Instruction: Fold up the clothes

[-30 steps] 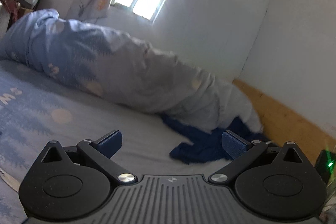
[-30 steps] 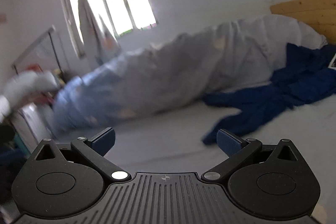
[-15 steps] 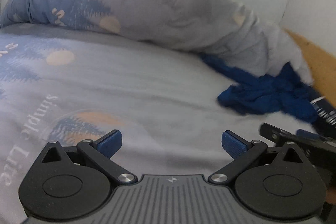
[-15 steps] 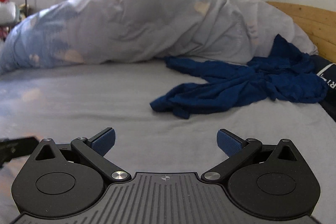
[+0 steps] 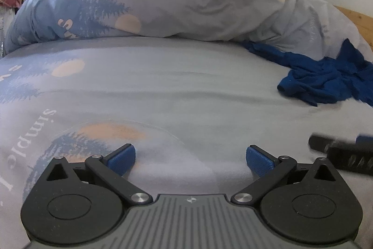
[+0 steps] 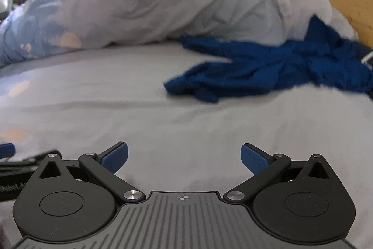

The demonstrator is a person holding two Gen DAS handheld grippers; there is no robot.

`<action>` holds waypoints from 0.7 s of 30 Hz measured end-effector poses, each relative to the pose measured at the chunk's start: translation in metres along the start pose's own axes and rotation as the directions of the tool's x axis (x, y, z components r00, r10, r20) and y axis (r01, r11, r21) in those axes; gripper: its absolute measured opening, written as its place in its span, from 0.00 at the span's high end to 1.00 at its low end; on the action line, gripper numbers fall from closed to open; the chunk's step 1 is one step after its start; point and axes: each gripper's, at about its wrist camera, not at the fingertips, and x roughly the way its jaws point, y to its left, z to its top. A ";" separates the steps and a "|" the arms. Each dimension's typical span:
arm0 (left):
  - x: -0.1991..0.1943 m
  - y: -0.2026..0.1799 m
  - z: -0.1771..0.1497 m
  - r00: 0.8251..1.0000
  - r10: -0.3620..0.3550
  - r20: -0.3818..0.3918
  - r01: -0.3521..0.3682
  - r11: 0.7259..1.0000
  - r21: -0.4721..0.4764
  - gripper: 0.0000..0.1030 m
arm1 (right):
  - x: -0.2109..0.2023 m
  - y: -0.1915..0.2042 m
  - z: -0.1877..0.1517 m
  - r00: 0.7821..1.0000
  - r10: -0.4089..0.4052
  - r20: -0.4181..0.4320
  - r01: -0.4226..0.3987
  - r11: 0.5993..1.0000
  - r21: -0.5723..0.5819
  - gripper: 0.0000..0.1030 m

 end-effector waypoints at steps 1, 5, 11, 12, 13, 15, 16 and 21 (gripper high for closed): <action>0.002 -0.002 0.000 1.000 0.005 0.003 -0.005 1.000 0.001 0.00 | 0.005 0.001 -0.003 1.000 -0.004 -0.009 0.004 1.000 -0.010 0.00; 0.008 -0.010 -0.002 1.000 0.029 -0.002 -0.029 0.999 0.034 0.00 | 0.012 -0.004 -0.008 1.000 0.020 -0.002 -0.020 1.000 0.012 0.00; 0.007 -0.015 -0.006 0.999 0.045 0.000 -0.045 0.997 0.058 0.00 | 0.018 -0.009 -0.005 0.999 0.032 -0.003 -0.032 0.999 0.021 0.00; 0.006 -0.015 -0.006 0.999 0.047 -0.001 -0.047 0.997 0.061 0.00 | 0.018 -0.009 -0.005 1.000 0.030 -0.005 -0.030 0.999 0.018 0.00; 0.006 -0.016 -0.006 0.999 0.048 -0.002 -0.048 0.997 0.063 0.00 | 0.018 -0.009 -0.004 1.000 0.028 -0.007 -0.028 0.999 0.015 0.00; 0.006 -0.017 -0.006 0.999 0.046 -0.004 -0.045 0.997 0.063 0.00 | 0.018 -0.009 -0.003 1.000 0.026 -0.008 -0.026 1.000 0.014 0.00; 0.006 -0.017 -0.006 0.999 0.046 -0.003 -0.045 0.997 0.062 0.00 | 0.018 -0.010 -0.003 1.000 0.026 -0.009 -0.026 1.000 0.014 0.00; 0.006 -0.020 -0.007 0.999 0.050 -0.002 -0.049 0.997 0.064 0.00 | 0.019 -0.010 -0.001 1.000 0.025 -0.011 -0.025 1.000 0.011 0.00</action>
